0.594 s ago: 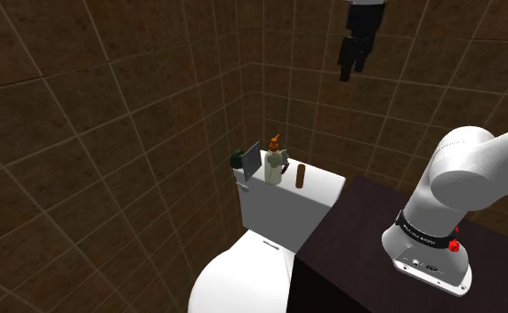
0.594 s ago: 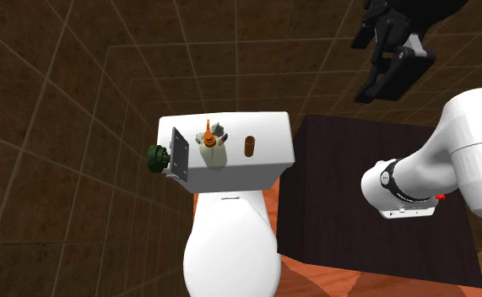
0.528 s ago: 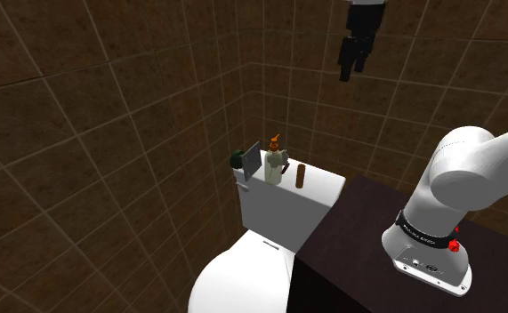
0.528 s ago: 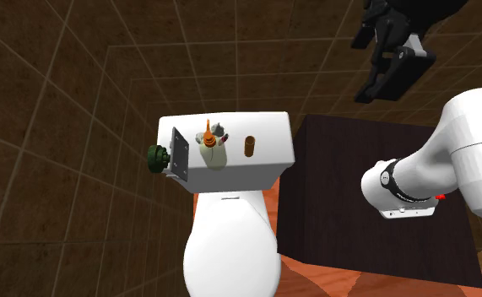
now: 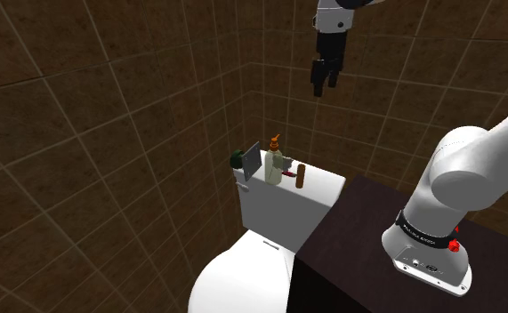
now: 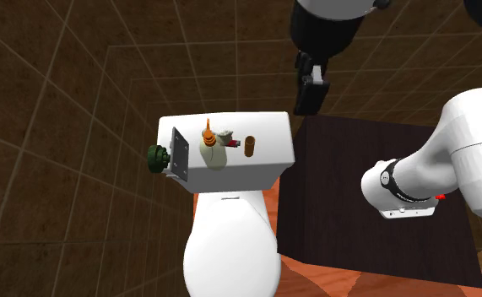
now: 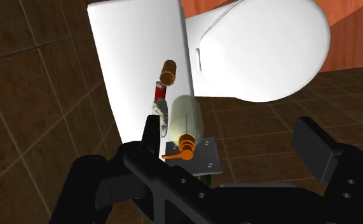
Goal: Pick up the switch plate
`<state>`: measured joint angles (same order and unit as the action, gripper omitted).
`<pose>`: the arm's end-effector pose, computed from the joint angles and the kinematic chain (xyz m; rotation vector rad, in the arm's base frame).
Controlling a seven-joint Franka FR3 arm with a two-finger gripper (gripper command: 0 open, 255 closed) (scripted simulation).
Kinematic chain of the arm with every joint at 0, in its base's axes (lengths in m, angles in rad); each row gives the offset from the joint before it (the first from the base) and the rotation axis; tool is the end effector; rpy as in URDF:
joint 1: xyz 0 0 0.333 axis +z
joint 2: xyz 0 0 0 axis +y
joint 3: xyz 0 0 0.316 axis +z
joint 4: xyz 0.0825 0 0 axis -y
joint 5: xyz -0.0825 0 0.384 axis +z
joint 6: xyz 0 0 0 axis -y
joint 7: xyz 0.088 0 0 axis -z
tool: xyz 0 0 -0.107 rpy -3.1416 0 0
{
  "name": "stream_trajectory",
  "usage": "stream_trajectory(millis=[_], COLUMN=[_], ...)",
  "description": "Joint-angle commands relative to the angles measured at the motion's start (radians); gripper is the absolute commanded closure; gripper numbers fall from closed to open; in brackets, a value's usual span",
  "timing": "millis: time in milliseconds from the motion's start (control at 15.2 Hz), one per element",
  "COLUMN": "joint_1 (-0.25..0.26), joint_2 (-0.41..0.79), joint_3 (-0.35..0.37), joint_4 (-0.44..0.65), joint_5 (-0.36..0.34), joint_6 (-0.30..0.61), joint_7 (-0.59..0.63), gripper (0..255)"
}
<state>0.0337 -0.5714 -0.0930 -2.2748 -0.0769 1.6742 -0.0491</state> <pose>0.3741 -0.0358 0.5638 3.1165 0.0225 -0.0500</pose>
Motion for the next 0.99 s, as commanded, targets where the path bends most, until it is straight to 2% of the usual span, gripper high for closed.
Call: stream_trajectory(millis=[0,462,924], joint_1=[0.003,0.011,0.013], joint_2=[0.071,0.328,0.600], joint_3=[-0.008,-0.029,-0.039], joint_4=[0.015,0.094,0.235], joint_5=[0.000,0.014,0.042], joint_6=[0.048,0.191,0.285], joint_7=[-0.008,-0.036,-0.069], gripper=[0,0,0])
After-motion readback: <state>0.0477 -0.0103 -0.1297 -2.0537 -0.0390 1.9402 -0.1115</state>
